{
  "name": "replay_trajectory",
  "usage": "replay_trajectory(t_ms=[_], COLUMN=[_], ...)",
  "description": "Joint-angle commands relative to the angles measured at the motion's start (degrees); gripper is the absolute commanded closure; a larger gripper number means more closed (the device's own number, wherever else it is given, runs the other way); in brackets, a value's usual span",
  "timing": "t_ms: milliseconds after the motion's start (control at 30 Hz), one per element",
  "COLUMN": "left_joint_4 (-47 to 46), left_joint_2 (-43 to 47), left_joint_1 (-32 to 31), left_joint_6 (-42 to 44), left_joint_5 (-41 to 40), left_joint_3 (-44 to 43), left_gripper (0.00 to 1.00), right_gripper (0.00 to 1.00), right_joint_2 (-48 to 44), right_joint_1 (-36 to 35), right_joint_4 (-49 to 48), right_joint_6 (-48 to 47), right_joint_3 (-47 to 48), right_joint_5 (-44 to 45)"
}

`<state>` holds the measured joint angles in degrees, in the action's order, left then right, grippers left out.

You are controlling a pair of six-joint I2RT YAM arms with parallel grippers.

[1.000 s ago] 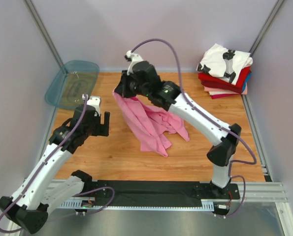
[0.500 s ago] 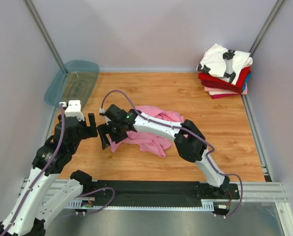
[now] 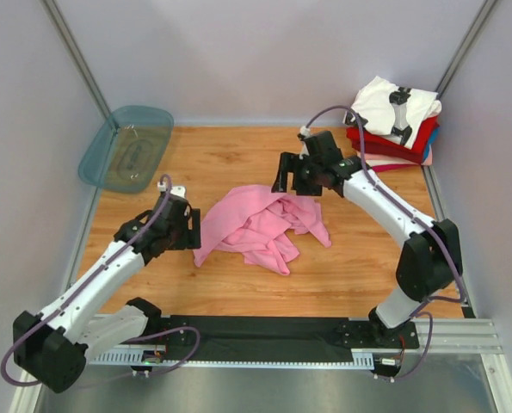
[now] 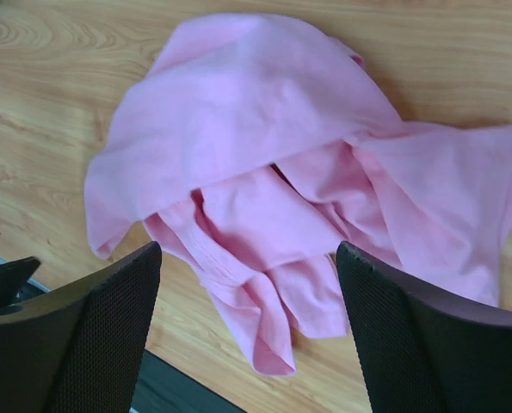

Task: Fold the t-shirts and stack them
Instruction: Flatten the tshirt out

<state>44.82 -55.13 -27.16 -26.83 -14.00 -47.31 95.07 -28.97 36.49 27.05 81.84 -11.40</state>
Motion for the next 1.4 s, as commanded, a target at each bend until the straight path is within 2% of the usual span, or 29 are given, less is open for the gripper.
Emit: replay_trajectory(t_ms=[0,133,333,600,800,833,933,967,1000,1067,1167,1367], left_joint_4=[-2.8,-9.5,-16.1,-19.2,-16.7,-16.6,-16.2,-16.1,-15.6,-14.4,-6.2,-6.3], left_joint_2=[-2.8,-0.7,2.3,-2.0,-11.5,-12.9,-14.3,-14.3,-14.3,-12.9,-7.6,6.4], left_joint_1=[-2.8,-4.8,-5.0,-5.6,-5.9,-6.1,-6.3,-6.4,-6.4,-6.4,-6.5,-6.3], left_joint_6=[-7.5,-8.2,-7.1,-4.6,-5.2,-5.3,-5.5,-5.5,-5.5,-5.0,-8.2,-10.4], left_joint_5=[1.1,-0.7,1.4,0.6,-0.1,-0.2,-1.2,-1.5,-1.9,-2.3,-7.9,-16.1], left_joint_3=[4.5,12.5,18.3,17.3,13.2,12.5,11.6,11.4,11.2,10.7,8.6,14.7], left_gripper=[0.16,0.23,0.29,0.33,0.47,0.59,0.83,0.96,1.00,1.00,1.00,1.00], right_gripper=[0.16,0.17,0.16,0.17,0.17,0.17,0.18,0.18,0.17,0.18,0.18,0.24], right_joint_2=[-5.7,-9.1,-8.8,-8.8,-9.7,-10.1,-10.8,-11.0,-11.1,-11.0,-9.2,-1.7], right_joint_1=[1.2,1.9,3.8,6.1,9.5,10.1,12.4,13.8,14.4,15.6,17.1,17.4], right_joint_4=[-3.1,-3.3,-2.7,-3.2,-4.2,-4.2,-5.0,-5.6,-6.0,-7.0,-7.5,-6.0], right_joint_6=[-0.9,-2.1,-3.3,-3.3,-3.2,-3.1,-2.7,-2.6,-2.1,-1.5,-0.2,-0.4], right_joint_3=[-5.5,-9.1,-9.6,-10.2,-12.0,-12.3,-13.1,-13.7,-14.0,-15.2,-16.3,-13.2], right_joint_5=[-1.3,-1.7,-2.7,-3.5,-6.3,-6.8,-8.1,-8.5,-8.9,-8.4,-5.1,0.8])
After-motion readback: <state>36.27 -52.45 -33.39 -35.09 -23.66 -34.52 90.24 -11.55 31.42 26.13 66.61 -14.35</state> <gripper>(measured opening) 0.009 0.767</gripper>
